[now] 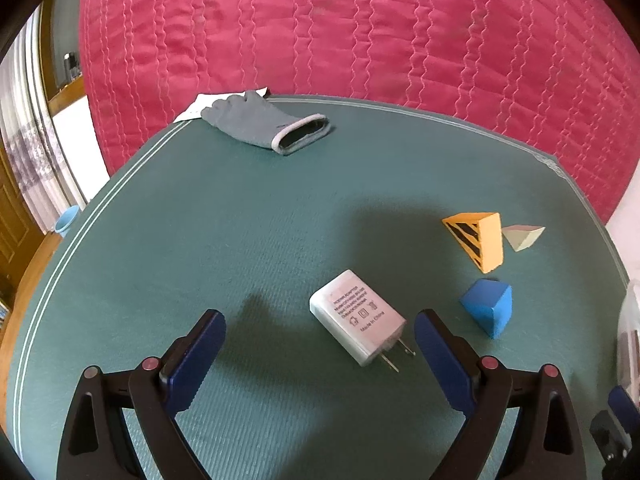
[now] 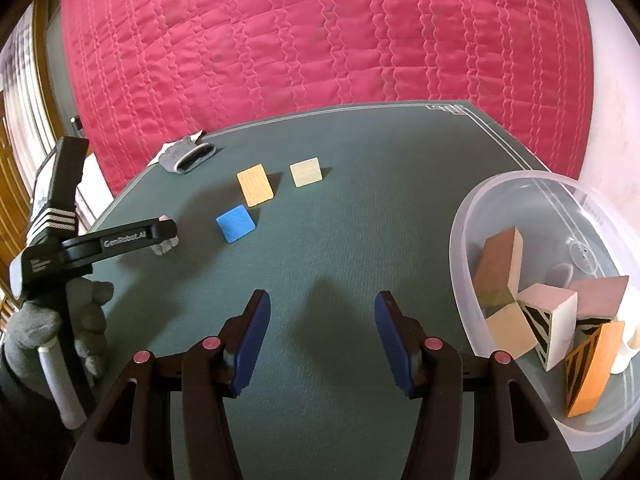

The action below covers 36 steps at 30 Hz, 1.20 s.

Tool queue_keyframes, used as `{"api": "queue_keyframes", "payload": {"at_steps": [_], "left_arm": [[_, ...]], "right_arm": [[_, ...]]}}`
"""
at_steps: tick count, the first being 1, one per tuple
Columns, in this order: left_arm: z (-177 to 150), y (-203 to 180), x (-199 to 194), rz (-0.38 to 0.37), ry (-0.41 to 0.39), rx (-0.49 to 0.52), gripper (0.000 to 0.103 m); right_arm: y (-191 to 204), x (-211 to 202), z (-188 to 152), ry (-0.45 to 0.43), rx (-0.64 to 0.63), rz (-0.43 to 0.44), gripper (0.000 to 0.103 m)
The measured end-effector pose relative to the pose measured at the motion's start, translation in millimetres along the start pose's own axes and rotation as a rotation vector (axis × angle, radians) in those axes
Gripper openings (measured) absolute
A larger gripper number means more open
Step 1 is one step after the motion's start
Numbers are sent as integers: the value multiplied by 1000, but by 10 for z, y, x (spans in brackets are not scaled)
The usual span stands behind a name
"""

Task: Organize rigid objects
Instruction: 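Close the left tool on the white charger plug, then lift the white charger plug with the left tool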

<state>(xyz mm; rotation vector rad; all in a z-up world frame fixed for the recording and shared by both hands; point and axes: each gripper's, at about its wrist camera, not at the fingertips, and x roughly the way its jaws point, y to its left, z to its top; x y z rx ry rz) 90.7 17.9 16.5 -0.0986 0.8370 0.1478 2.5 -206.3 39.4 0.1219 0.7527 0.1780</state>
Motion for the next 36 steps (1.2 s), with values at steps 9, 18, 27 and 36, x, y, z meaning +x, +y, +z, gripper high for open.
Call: {"api": "queue_keyframes", "payload": {"at_steps": [9,18,27,36], "left_arm": [[41,107,113,-9,54,-60,97],[-12,129,49,-15,41,-43,75],[-16,186,3,-43,39,-63,54],[-30,132,-148,-67,6,-51,54]], "right_arm": [[-15,-3,-3,8,12,5,56],[-32,14,-3,15,18,7,56],[-34,18,-19,19,17,2,56],[-22,38,-26,23,13,-9,56]]}}
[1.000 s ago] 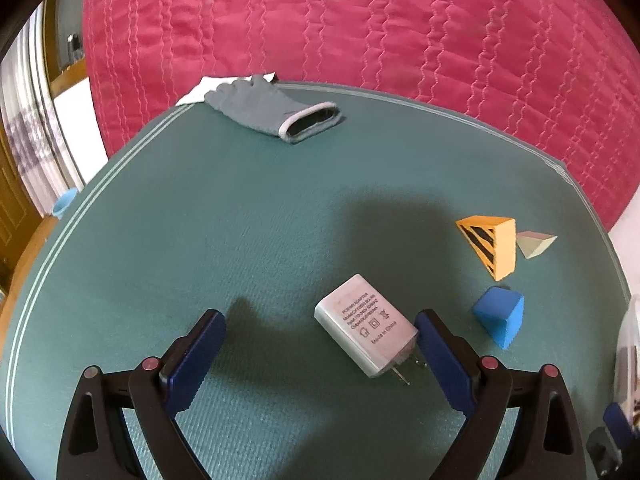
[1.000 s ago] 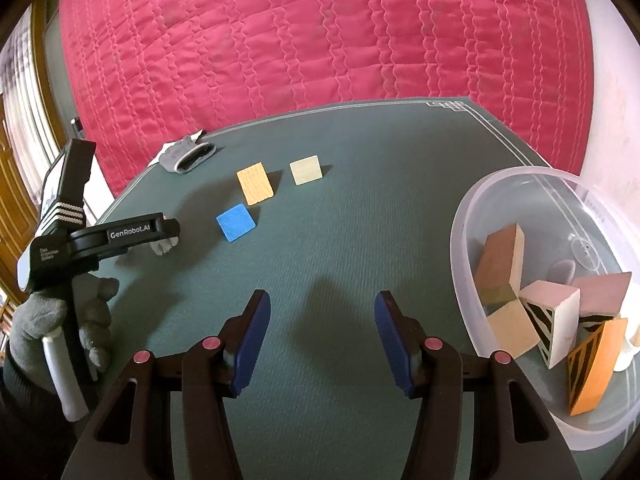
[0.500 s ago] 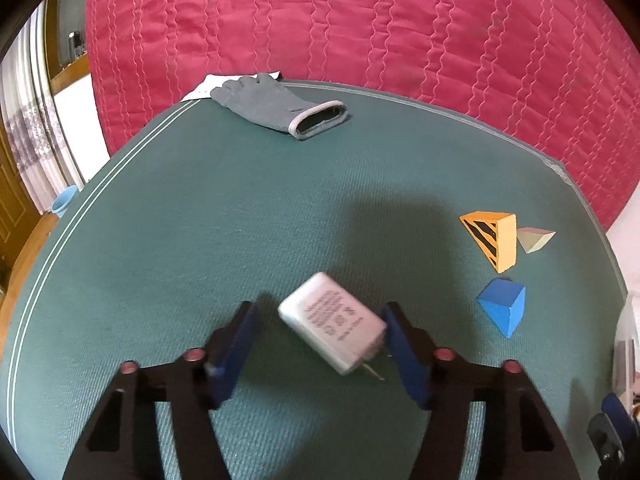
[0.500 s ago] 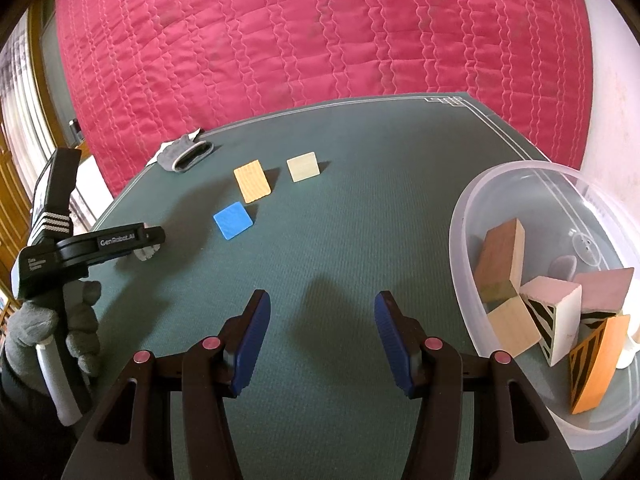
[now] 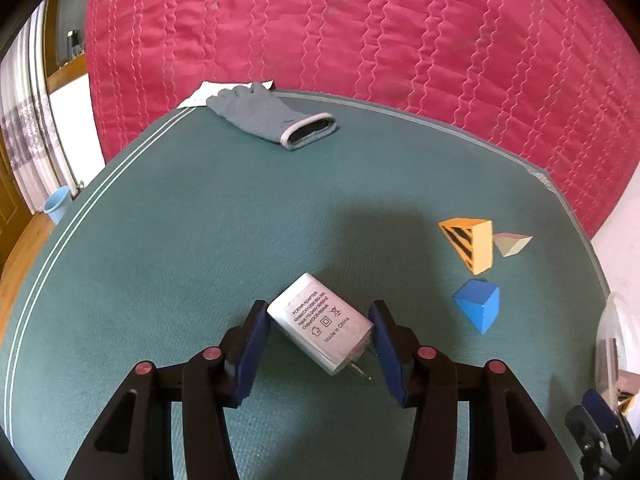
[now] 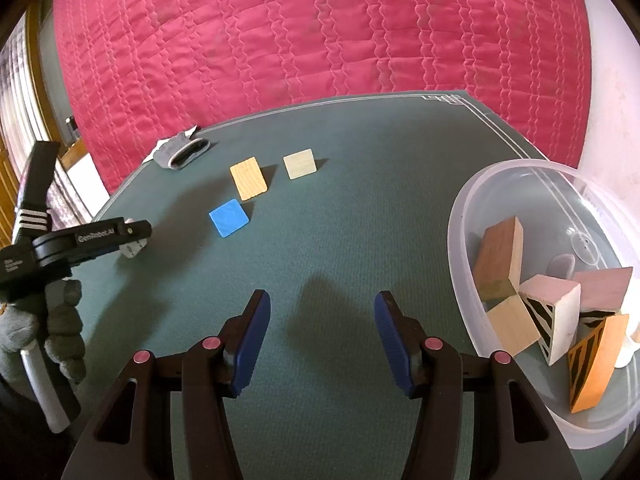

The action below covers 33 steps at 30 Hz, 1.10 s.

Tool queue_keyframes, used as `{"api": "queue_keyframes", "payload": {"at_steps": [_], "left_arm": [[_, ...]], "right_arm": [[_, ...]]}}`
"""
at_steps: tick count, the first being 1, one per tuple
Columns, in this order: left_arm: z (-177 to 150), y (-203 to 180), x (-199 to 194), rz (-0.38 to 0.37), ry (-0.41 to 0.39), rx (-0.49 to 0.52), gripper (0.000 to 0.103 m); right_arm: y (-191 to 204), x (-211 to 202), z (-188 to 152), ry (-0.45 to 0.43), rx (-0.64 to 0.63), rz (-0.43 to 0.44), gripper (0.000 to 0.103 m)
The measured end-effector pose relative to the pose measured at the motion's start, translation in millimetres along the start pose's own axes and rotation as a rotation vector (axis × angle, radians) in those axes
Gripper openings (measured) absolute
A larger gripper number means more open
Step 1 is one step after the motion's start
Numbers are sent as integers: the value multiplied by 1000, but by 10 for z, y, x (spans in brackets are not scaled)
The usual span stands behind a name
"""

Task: Organize rigid objects
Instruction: 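Lift the white charger plug with the left tool, then grasp the blue cube with the right tool while the left tool holds the plug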

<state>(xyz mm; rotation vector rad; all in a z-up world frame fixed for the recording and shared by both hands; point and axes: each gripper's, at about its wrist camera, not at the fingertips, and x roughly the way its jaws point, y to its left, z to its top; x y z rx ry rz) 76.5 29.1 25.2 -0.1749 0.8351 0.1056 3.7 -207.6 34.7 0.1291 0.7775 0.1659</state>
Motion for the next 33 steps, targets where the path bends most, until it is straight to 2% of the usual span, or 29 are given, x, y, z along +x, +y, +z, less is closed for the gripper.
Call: {"api": "queue_keyframes", "payload": {"at_steps": [9,18,25,33], "left_arm": [[2,-53,-125,-22,-35,20,54],[18,-30,-128,-17,-44,11,54],[12,-6,-135,-20,-45,3,54],[15,32,-123,-20,-36,-12,54]], "right_arm": [[183,138,144,30,-48,30,56],[465,666,480,98,-103,114,56],[721,965,636,111,-193,119,56],[839,1094,744,118,-241,104,56]]}}
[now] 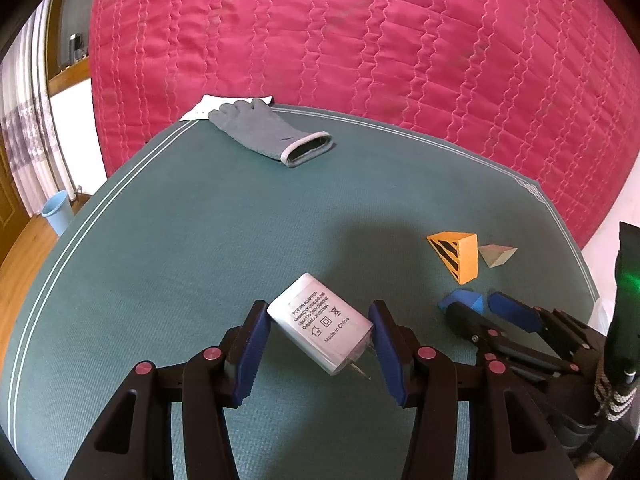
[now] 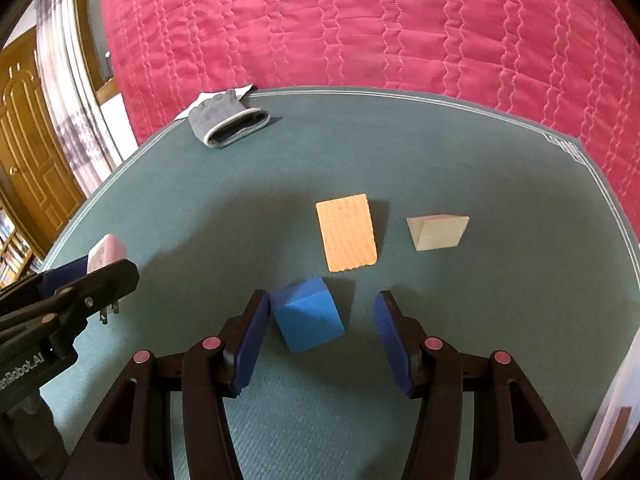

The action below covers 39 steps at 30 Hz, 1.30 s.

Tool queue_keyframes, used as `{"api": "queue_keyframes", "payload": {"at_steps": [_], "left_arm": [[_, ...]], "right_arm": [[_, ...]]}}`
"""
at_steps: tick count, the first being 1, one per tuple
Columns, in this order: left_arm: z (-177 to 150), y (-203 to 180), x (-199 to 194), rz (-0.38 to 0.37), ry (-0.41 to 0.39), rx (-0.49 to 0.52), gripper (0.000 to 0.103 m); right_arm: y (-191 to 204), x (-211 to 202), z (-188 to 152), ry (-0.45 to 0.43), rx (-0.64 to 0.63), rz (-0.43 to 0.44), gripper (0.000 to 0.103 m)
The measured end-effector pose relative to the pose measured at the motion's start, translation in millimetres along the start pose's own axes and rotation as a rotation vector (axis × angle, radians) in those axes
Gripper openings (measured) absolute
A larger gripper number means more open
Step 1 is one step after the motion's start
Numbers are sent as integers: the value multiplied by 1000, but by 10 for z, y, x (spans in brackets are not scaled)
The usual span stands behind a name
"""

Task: Organize rigid objects
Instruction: 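Grasp the blue cube with the right tool while the left tool holds the plug, then carry the blue cube with the right tool while the left tool carries the plug toward the basin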

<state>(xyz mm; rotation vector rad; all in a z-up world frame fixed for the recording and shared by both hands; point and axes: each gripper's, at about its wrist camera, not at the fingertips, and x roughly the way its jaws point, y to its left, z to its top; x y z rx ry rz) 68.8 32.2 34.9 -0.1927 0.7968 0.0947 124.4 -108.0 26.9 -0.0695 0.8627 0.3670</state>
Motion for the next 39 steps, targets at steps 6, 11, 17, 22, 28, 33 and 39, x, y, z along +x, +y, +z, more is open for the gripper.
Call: {"api": "queue_keyframes", "payload": {"at_steps": [6,11,17,22,28,33,39], "left_arm": [[-5,-11,-1,-3,3,2,54],[-3,-8,-5,-3,3,0,54],[-5,-22,-15,-8,1,2,54],[-15,-43,-14,-12,2,7,54],[-34,-99,-28,-19,2,24,54],[-55,-143,-43,-26,0,40,54],[-88,-236,-70,-36,-3,69,54]], "right_arm": [[96,25,1,7,-53,-30,47],[100,2,-21,5,-59,-43,35],[68,-86,-92,1,-31,-46,34],[18,-250,-183,-17,2,-35,34],[-70,-512,-286,-52,54,-13,34],[-109,-669,-394,-68,85,-8,34],[-219,-835,-516,-85,138,-20,34]]}}
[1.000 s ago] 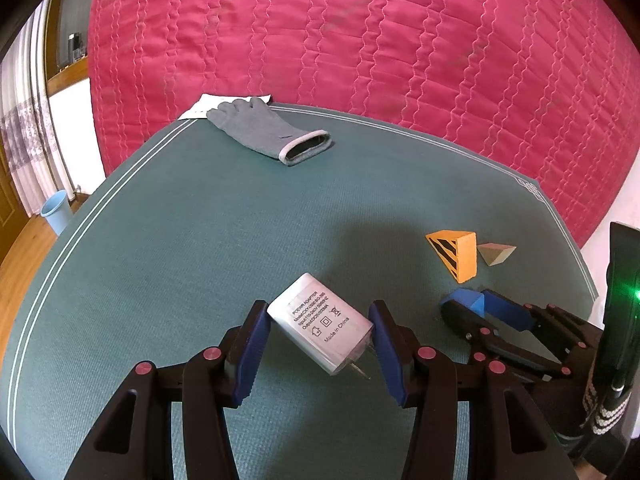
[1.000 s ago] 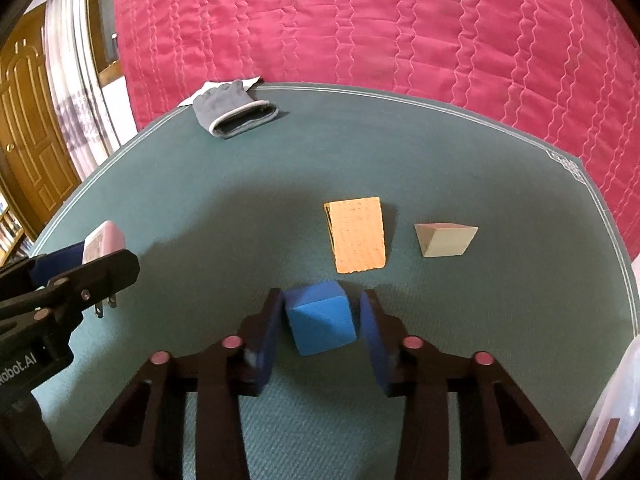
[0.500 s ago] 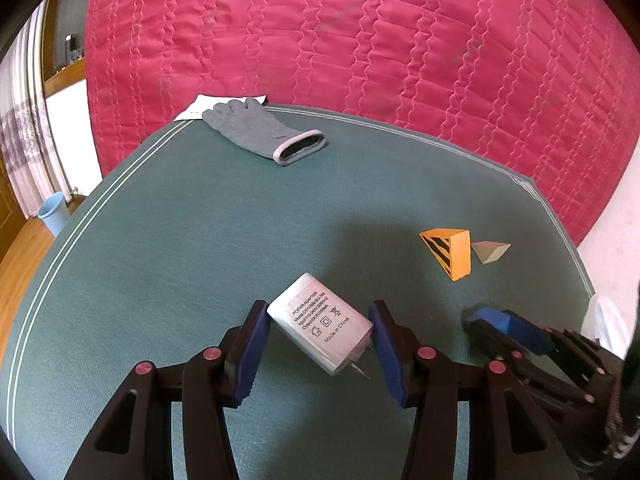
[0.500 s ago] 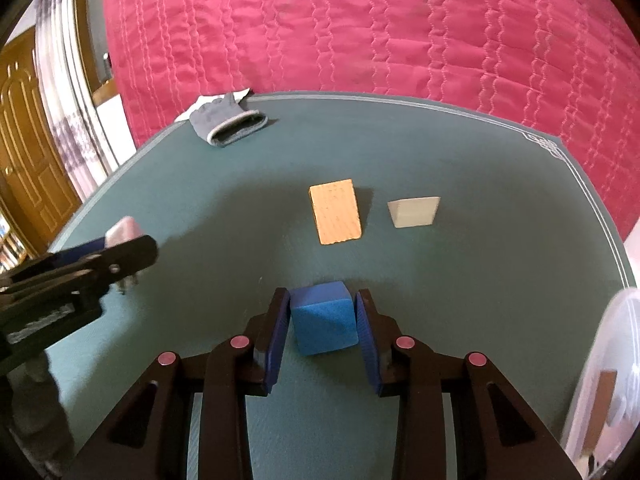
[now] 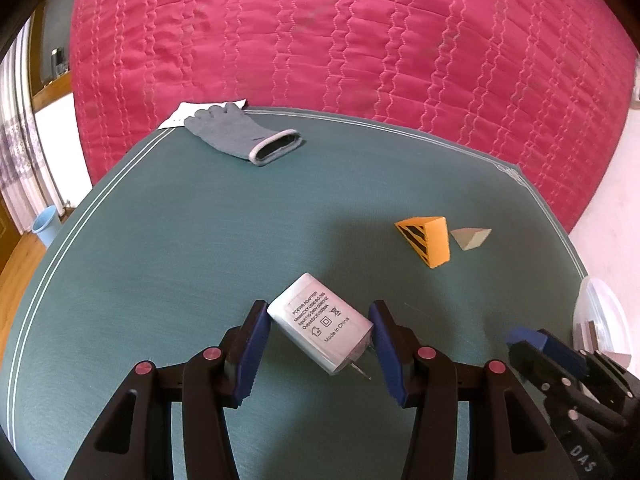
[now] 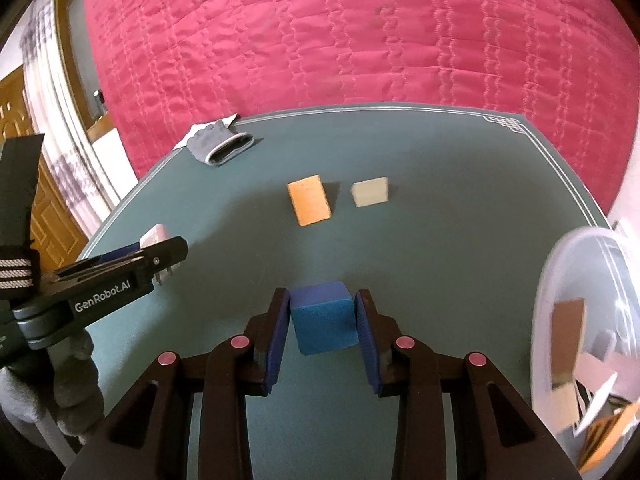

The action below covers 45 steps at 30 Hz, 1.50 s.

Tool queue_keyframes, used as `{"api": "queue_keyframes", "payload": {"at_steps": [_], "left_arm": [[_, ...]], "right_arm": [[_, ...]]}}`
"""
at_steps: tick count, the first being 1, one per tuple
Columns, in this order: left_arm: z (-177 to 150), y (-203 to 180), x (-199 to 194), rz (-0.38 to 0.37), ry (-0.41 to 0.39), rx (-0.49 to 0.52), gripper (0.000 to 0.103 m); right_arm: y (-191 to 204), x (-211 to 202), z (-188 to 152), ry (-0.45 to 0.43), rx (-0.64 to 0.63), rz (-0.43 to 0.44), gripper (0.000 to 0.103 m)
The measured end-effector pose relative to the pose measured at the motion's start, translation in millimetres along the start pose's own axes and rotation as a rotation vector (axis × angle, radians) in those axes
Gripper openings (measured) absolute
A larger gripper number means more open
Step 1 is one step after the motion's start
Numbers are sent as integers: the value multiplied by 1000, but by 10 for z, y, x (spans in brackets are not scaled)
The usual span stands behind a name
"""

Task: Organize rigid objects
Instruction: 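Carry the blue cube with the right tool while the left tool carries the plug toward the basin, then open the right tool to drop the blue cube into the basin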

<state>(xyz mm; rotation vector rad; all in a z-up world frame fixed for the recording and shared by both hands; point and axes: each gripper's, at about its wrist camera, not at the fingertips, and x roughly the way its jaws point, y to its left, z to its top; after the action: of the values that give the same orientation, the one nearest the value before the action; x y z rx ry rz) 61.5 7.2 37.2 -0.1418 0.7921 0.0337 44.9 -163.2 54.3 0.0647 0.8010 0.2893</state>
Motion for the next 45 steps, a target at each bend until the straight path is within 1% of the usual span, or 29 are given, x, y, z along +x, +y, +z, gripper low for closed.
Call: {"api": "queue_keyframes", "payload": {"at_steps": [12,23,28,37,45], "left_arm": [[-43,-127,-14,-11,0,39,54],[-90,-224,-33,-16,-1,69,54],[-108,-266,-31,-16,-1,83,54],[-126,-319,-28,-15,0,99,54],[-139,-359,-38,-21,-3,116,54]], "right_arm": [[-380,-427,-69,-76,87,-77,34],[-839,-709,-123,-122,188,-187,34],[-1041,-796,-153,-136,235,-233,34],[-1266,-883,-137,-167,284,-305,35],[-1434,-952,-202,-180,344,-329,35]]}}
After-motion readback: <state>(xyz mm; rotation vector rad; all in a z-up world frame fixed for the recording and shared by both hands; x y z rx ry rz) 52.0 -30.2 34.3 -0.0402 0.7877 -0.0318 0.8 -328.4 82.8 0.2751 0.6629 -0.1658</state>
